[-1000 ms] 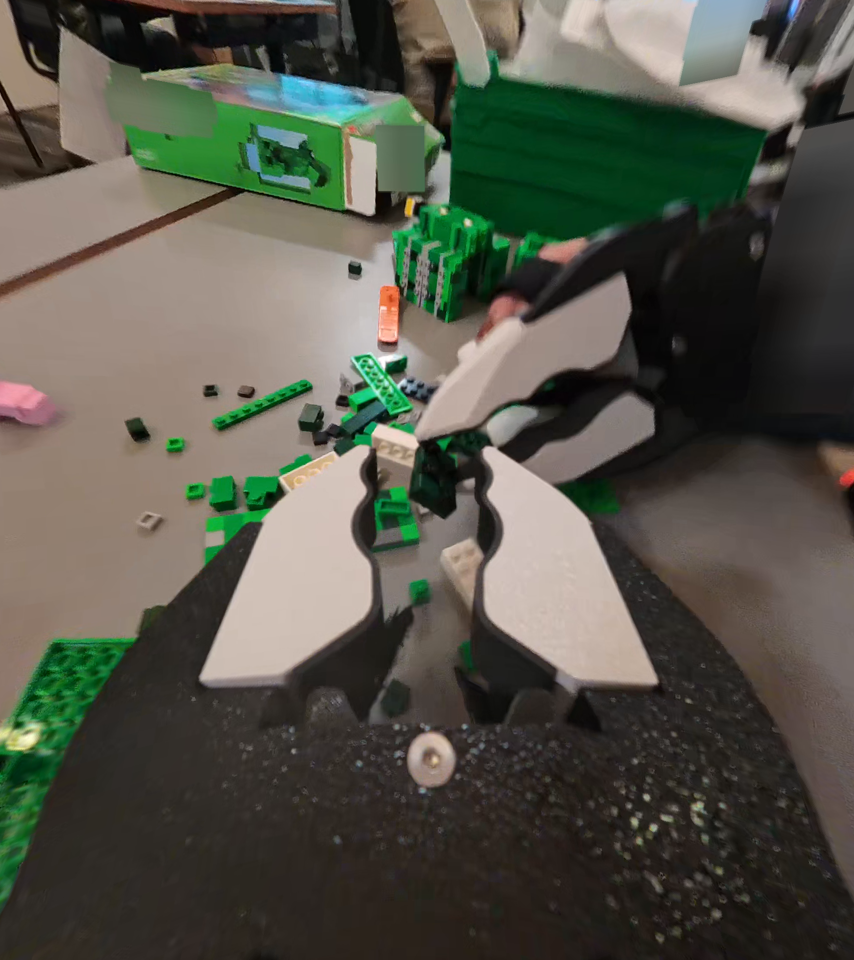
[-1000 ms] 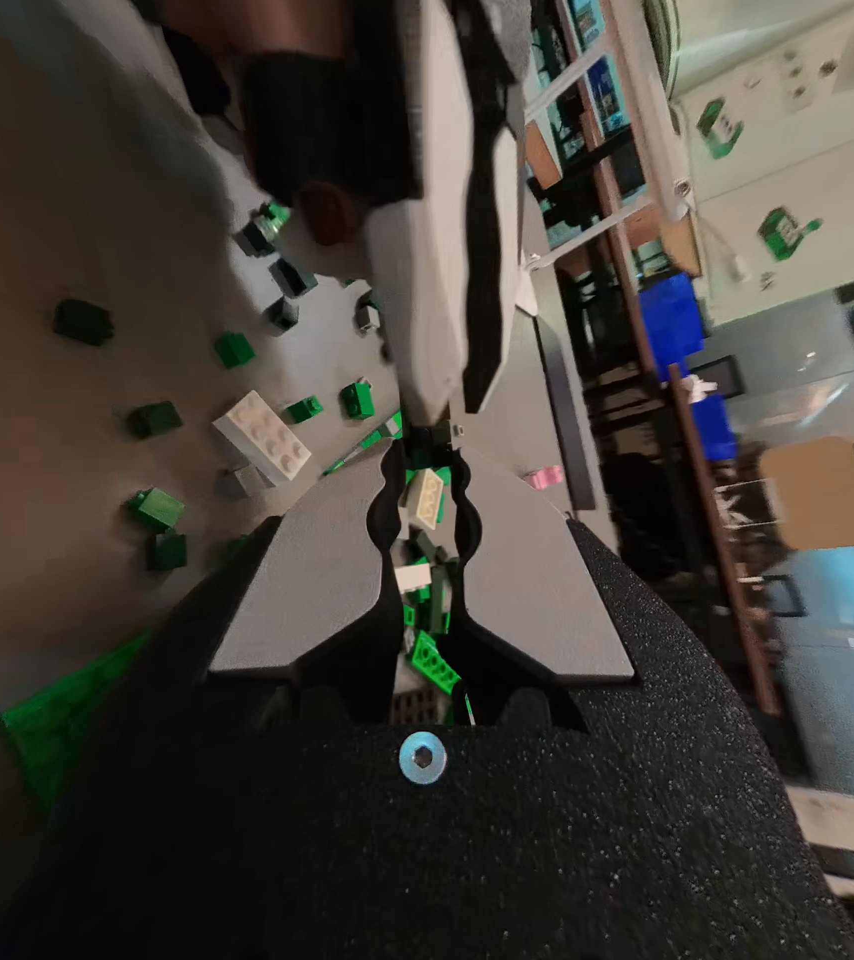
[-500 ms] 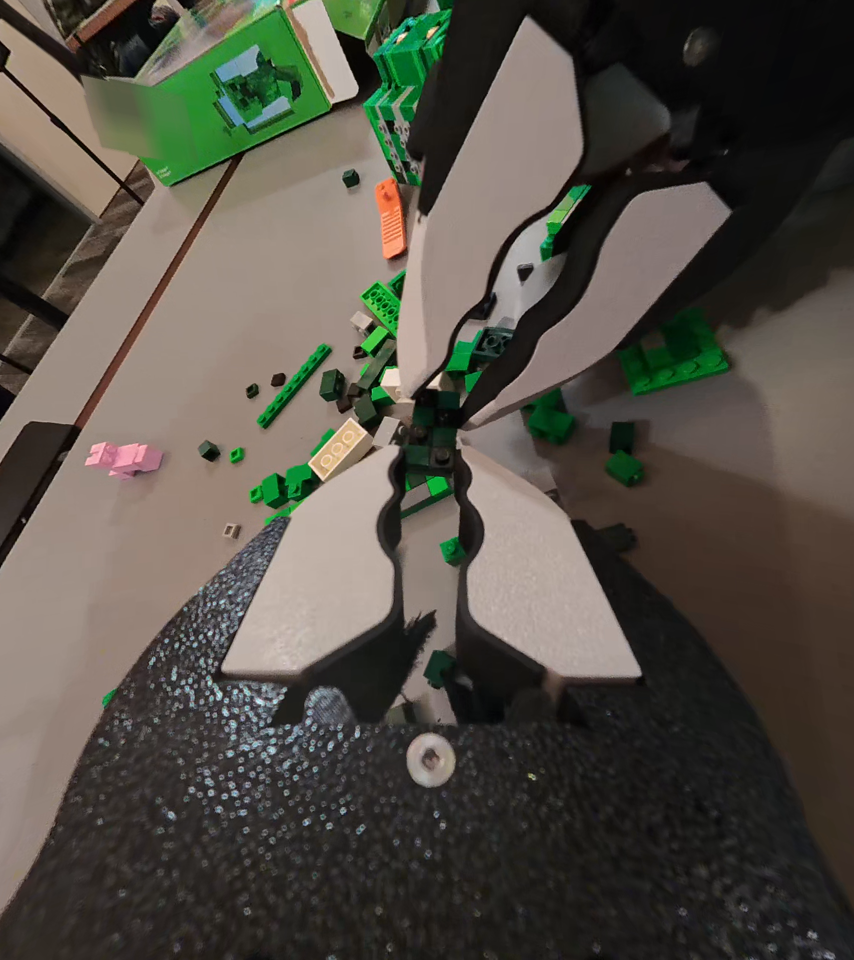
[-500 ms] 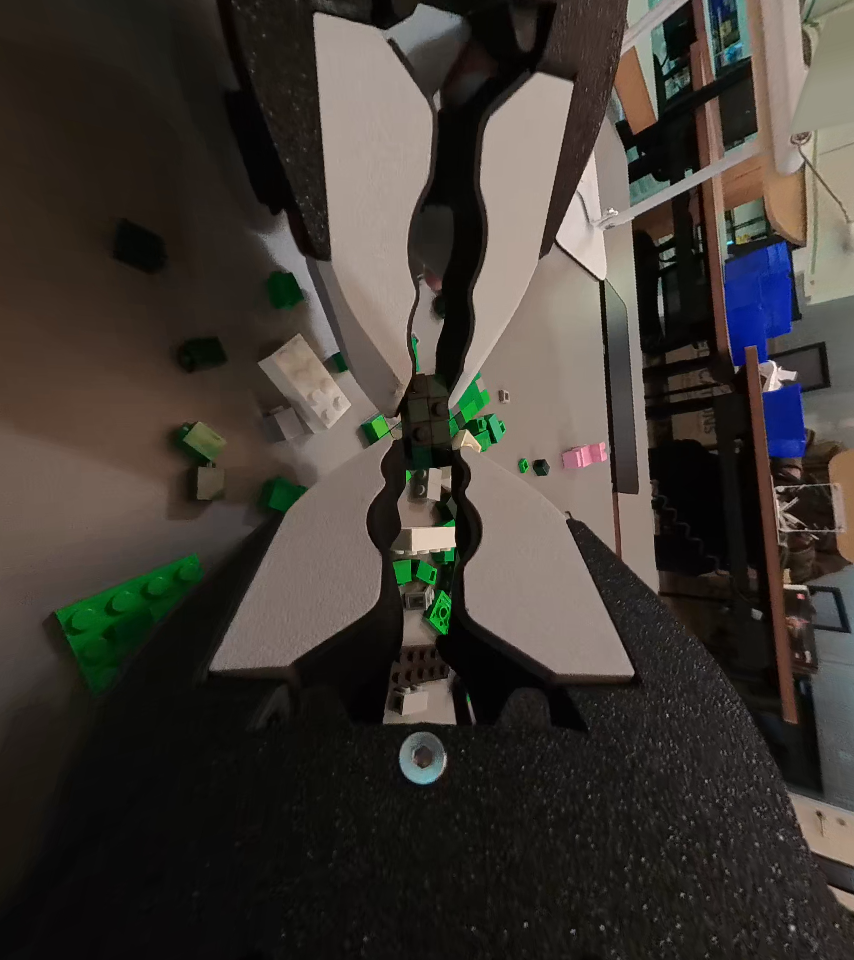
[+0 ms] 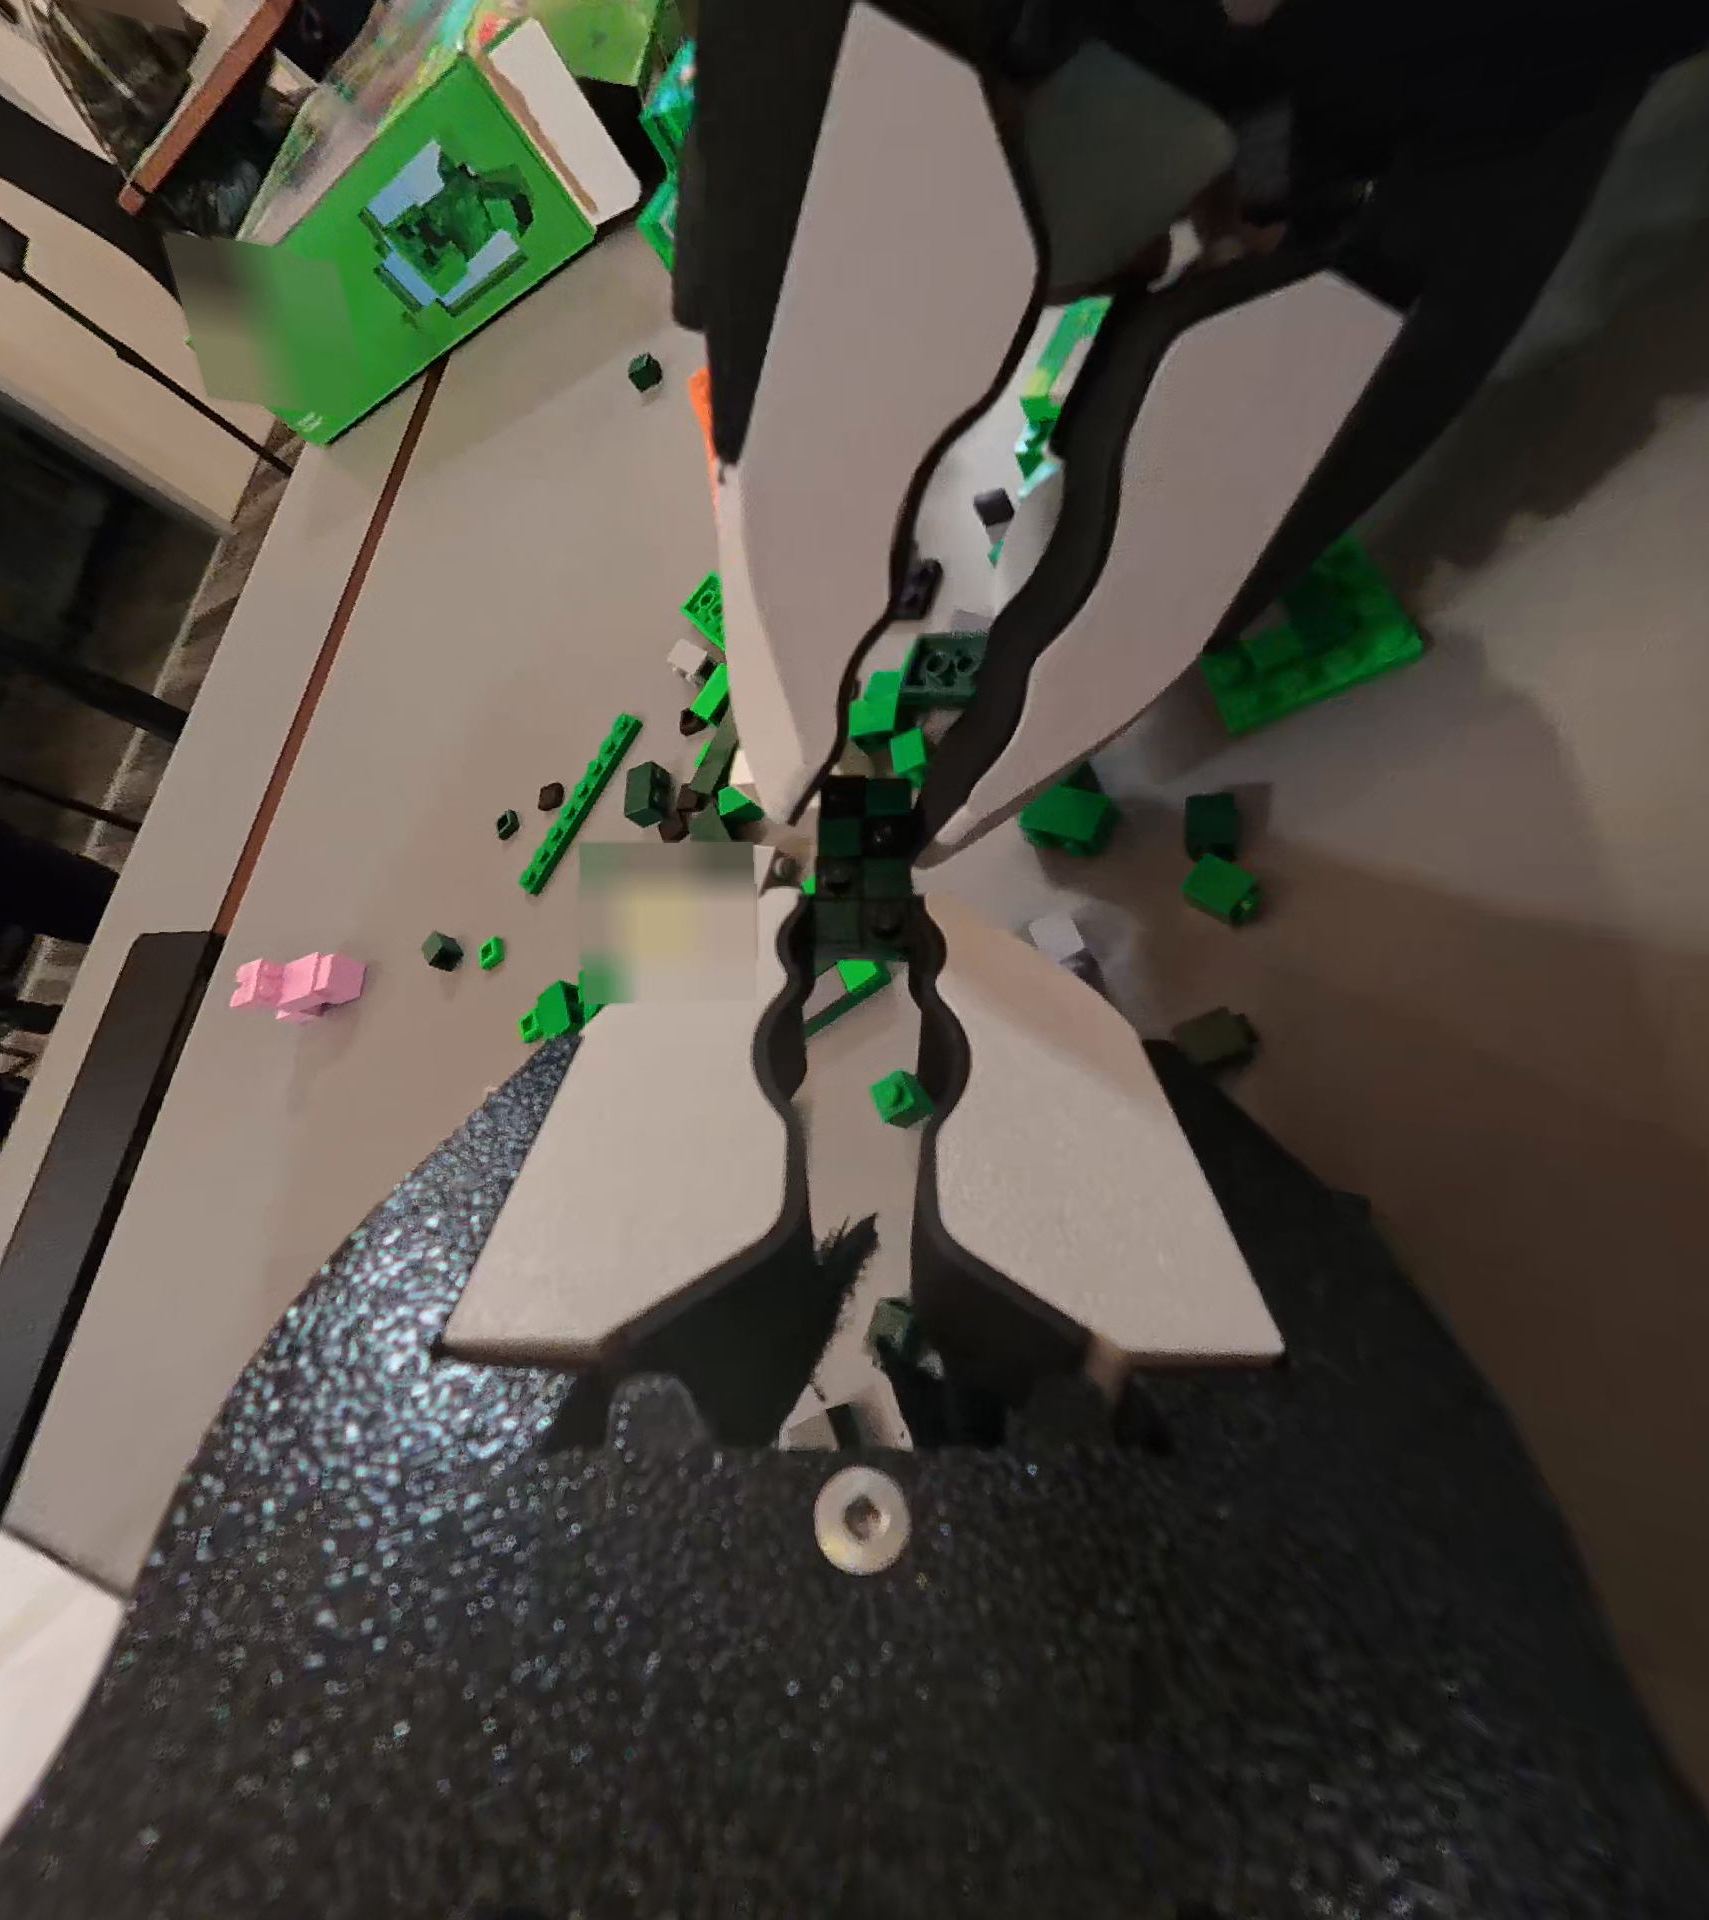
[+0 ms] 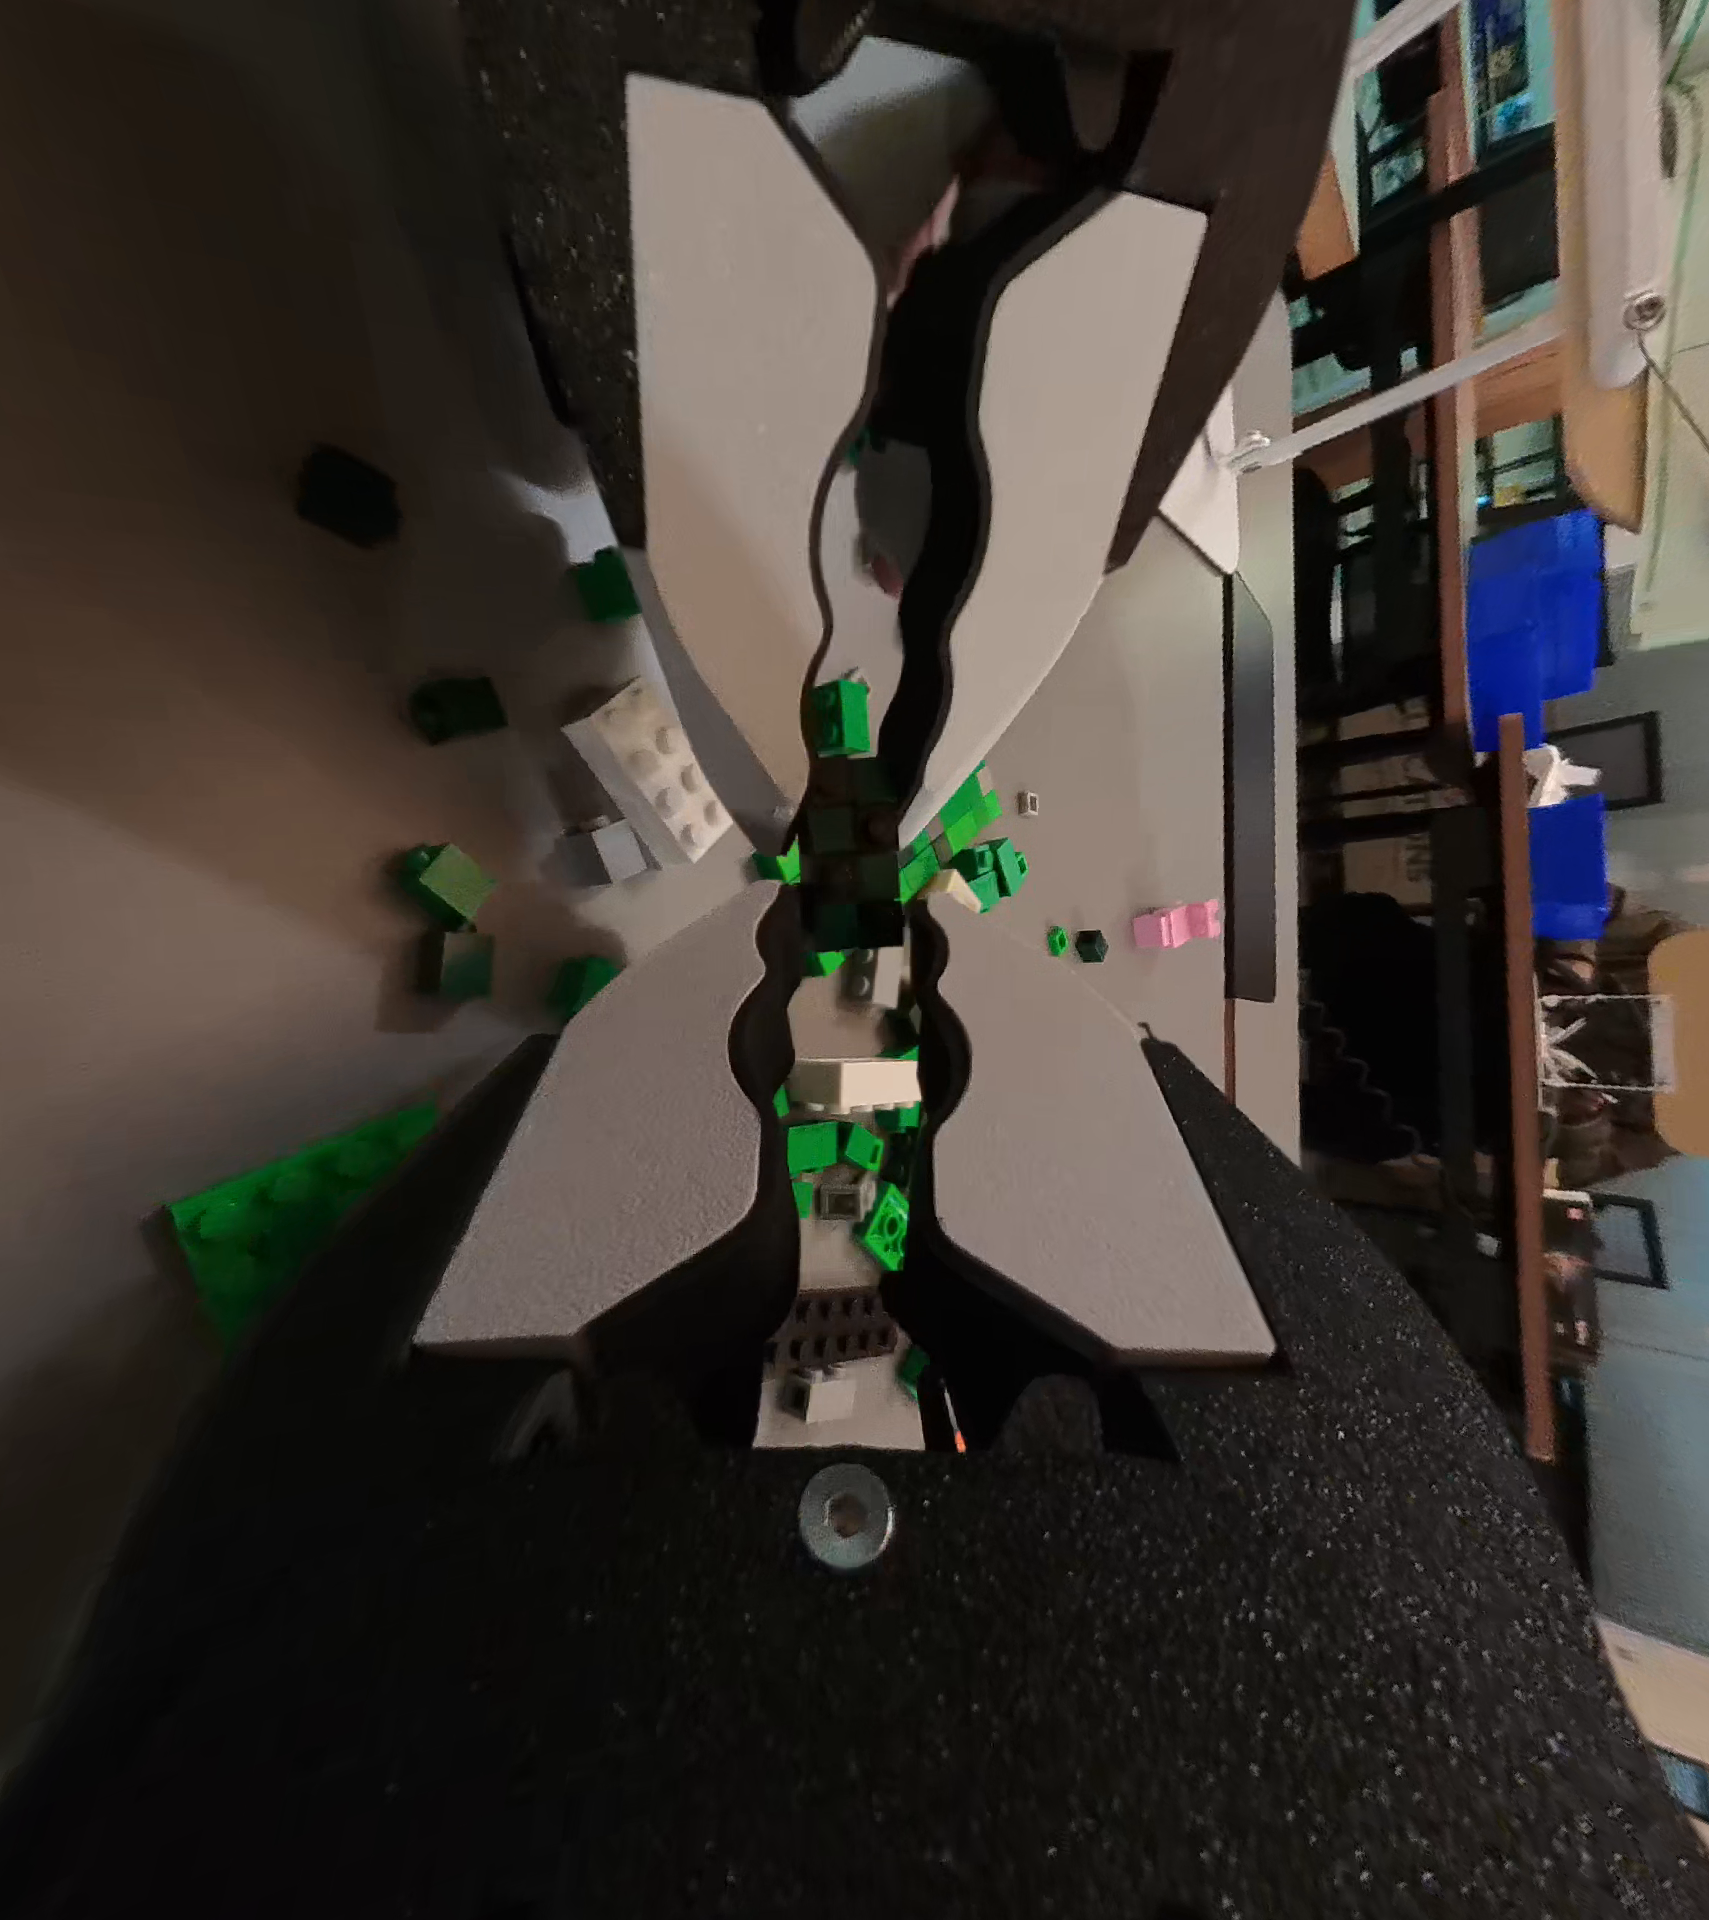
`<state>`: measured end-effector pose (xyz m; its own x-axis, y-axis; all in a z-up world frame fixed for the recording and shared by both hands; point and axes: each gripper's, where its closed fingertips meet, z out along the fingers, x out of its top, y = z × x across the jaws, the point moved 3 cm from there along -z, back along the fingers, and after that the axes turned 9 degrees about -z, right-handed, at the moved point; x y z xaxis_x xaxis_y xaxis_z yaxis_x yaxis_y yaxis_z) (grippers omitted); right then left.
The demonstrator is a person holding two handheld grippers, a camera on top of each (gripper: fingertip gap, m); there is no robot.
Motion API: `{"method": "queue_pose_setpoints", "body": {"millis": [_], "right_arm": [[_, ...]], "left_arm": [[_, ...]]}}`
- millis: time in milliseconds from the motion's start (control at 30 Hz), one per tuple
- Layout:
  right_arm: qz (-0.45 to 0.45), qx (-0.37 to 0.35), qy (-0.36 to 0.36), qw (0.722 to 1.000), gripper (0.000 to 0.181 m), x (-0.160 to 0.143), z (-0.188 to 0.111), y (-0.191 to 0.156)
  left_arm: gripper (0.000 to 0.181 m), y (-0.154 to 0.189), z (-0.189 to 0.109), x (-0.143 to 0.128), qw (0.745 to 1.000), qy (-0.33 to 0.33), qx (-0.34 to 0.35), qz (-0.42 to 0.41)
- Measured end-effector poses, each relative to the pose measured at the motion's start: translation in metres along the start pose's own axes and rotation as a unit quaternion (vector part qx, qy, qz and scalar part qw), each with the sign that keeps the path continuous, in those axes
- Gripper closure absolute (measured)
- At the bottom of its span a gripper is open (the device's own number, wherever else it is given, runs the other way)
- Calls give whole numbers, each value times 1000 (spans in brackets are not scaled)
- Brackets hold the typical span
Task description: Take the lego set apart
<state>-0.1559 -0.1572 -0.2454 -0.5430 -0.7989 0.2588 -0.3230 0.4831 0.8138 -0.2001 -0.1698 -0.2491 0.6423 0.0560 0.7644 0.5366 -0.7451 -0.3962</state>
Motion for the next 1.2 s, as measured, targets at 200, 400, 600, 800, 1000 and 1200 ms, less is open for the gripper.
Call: {"method": "queue_pose_setpoints", "body": {"millis": [200, 400, 600, 800, 1000, 1200], "right_arm": [[-24, 18, -5, 1000, 164, 3, 1, -6], [32, 57, 28, 997, 165, 5, -2, -9], [141, 116, 97, 978, 165, 2, -10, -9], [274, 181, 175, 928, 177, 0, -13, -6], [229, 141, 131, 954, 181, -7, -6, -7], [217, 138, 113, 960, 176, -8, -1, -10]], "left_arm": [[165, 4, 0, -2, 999, -12, -2, 45], [165, 8, 0, -1, 996, 3, -3, 91], [164, 13, 2, 3, 993, 26, 0, 118], [164, 16, 7, -1, 980, 16, 31, 198], [164, 12, 12, -11, 991, -13, 8, 133], [164, 14, 14, -14, 991, -20, 6, 133]]}}
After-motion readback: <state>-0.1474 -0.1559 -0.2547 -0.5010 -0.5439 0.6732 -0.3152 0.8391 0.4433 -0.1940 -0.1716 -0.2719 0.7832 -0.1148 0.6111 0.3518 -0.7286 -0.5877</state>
